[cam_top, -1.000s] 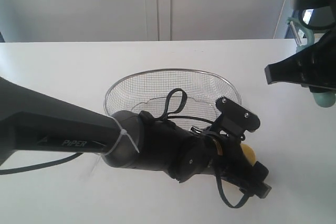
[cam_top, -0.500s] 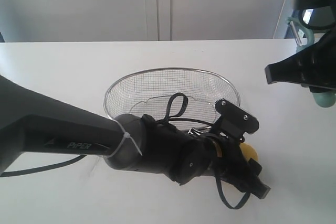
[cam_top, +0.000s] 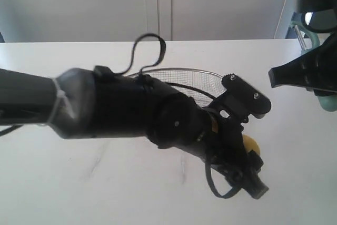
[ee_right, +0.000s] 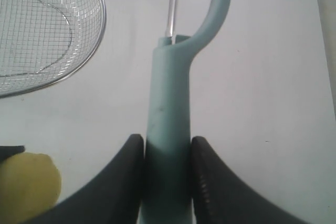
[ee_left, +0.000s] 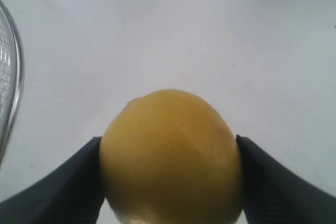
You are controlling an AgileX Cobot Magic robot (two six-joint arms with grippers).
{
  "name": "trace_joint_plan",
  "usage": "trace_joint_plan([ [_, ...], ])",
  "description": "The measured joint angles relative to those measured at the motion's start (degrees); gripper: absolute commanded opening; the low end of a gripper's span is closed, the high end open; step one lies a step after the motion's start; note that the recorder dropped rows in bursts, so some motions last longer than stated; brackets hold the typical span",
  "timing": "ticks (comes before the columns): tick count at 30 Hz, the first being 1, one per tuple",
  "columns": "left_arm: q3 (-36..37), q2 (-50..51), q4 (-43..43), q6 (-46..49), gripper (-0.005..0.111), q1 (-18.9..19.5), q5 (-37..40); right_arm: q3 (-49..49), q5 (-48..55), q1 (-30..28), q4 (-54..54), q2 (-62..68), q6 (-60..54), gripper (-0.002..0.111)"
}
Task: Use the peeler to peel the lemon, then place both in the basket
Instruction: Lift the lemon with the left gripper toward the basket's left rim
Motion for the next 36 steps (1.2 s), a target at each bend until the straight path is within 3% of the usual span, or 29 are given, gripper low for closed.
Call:
trace_joint_plan([
  [7, 0.2, -8.5, 9.1, 4.3, 0.0, 1.1, 19.3, 0.0, -0.1, 0.0, 0.0, 0.0, 0.1, 0.0],
  [9, 1.6, -10.3, 9.9, 4.4, 0.0, 2.3, 21.6, 0.0, -0.8, 0.0, 0.0, 0.0, 0.1, 0.0],
  [19, 19.9, -23.1, 10.8, 6.1, 0.0, 8.1, 13.5, 3.9, -6.4, 0.0, 2.0, 0.0, -0.1, 0.0],
  [23, 21.3, -29.5, 10.7, 6.3, 0.0, 9.5, 15.0, 5.4, -9.2, 0.0, 3.1, 0.0, -0.1, 0.0],
  [29, 21.4, -39.0, 16.9, 7.0, 0.0, 9.6, 24.1, 5.8, -18.0, 0.0, 6.4, 0.0, -1.3, 0.0],
  [33, 21.4, -42.0, 21.5, 7.0, 0.0, 9.8, 24.5, 5.8, -25.6, 0.0, 16.4, 1.2, -10.7, 0.0],
  [36, 21.6, -42.4, 22.5, 7.5, 0.0, 11.0, 19.4, 5.8, -29.1, 0.0, 24.3, 3.0, -20.8, 0.0],
])
